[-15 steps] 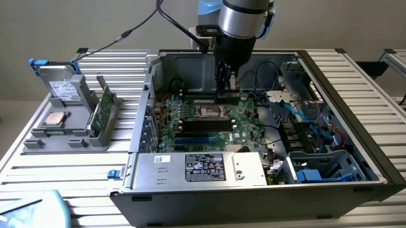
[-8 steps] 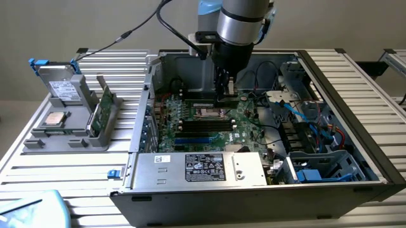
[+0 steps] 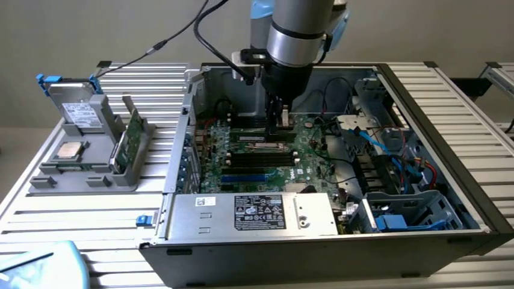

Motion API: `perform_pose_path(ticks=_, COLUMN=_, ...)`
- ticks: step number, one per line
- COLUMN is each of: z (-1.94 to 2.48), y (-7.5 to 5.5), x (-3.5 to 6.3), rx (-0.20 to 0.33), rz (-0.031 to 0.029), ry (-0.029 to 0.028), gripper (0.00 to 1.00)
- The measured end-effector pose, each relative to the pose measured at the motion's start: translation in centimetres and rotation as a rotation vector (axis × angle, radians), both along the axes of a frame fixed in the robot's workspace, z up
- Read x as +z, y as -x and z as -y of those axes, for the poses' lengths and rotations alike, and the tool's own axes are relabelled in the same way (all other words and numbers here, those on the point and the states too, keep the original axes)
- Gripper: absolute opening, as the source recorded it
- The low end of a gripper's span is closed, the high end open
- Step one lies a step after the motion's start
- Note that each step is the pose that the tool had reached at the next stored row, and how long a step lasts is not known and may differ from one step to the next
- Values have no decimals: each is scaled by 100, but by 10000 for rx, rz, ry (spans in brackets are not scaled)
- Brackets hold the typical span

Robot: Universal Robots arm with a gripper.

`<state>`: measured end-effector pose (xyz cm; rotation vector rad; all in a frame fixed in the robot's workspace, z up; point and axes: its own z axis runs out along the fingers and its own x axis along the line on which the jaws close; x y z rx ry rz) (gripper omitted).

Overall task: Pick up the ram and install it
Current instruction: 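Insert the ram into the slot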

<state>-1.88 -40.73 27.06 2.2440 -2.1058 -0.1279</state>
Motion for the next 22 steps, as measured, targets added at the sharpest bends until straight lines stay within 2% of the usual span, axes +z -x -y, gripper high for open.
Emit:
perform_pose_path(ticks=20, z=7, y=9, x=-364, rx=-64, rz=0, ry=0, gripper=14)
perform_pose_path(ticks=22, z=9, y=7, x=-376, rx=-67, rz=11, ry=7, gripper=14)
